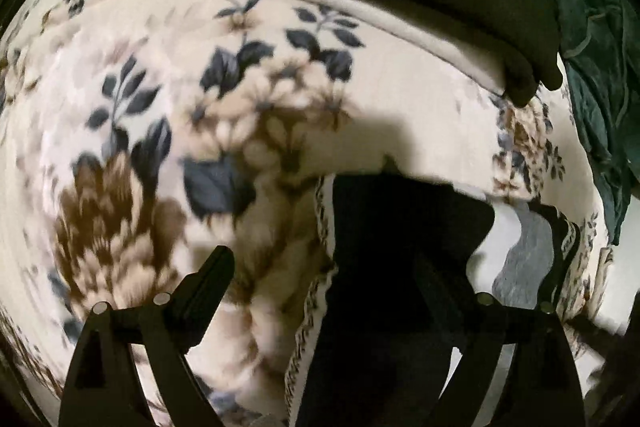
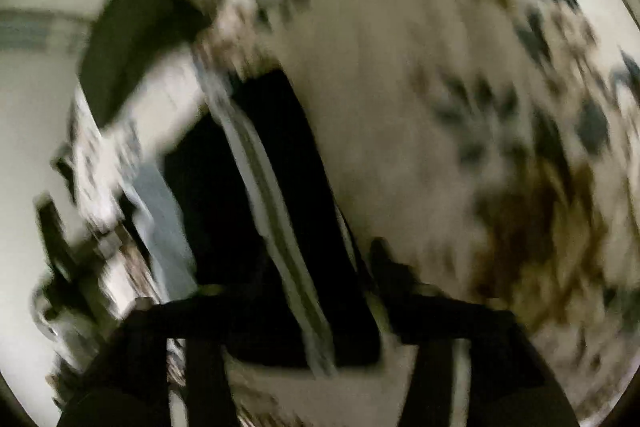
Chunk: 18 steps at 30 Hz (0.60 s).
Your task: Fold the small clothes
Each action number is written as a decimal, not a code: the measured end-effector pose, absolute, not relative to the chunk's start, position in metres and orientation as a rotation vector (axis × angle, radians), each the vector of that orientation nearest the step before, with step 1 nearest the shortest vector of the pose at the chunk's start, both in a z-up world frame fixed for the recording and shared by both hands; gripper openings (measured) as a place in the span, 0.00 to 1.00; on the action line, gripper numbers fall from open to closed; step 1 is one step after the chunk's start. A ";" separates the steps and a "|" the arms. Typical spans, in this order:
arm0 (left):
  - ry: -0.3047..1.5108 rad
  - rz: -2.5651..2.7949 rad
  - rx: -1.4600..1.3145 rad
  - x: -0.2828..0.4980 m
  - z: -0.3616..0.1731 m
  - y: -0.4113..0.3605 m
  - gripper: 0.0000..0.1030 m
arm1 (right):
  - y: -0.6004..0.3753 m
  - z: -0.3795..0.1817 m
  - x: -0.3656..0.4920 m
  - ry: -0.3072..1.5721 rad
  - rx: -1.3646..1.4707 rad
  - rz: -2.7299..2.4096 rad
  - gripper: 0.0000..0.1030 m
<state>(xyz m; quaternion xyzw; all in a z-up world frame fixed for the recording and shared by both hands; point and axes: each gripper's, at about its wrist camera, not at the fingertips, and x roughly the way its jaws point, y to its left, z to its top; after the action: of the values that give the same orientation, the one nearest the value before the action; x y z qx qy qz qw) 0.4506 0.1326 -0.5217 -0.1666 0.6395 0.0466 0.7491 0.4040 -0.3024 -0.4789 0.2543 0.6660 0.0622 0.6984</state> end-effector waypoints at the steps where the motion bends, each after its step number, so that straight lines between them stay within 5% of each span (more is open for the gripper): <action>1: 1.395 0.102 -0.361 0.454 -0.522 0.132 0.88 | -0.302 -0.479 0.418 1.457 0.588 0.147 0.57; 5: 1.396 0.100 -0.366 0.459 -0.521 0.134 0.88 | -0.283 -0.496 0.473 1.427 0.588 0.206 0.52; 6: 1.397 0.099 -0.363 0.461 -0.521 0.133 0.88 | -0.278 -0.496 0.479 1.423 0.559 0.227 0.37; 7: 1.398 0.098 -0.360 0.462 -0.520 0.132 0.88 | -0.267 -0.492 0.483 1.405 0.514 0.236 0.03; 18: 1.398 0.067 -0.384 0.497 -0.531 0.124 0.88 | -0.276 -0.455 0.497 1.273 0.416 0.110 0.02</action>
<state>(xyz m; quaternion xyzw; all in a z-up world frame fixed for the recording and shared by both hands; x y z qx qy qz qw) 0.4965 0.1240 -0.5314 -0.1756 0.6392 0.0305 0.7481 0.4967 -0.2760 -0.4546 0.1927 0.5895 0.0508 0.7828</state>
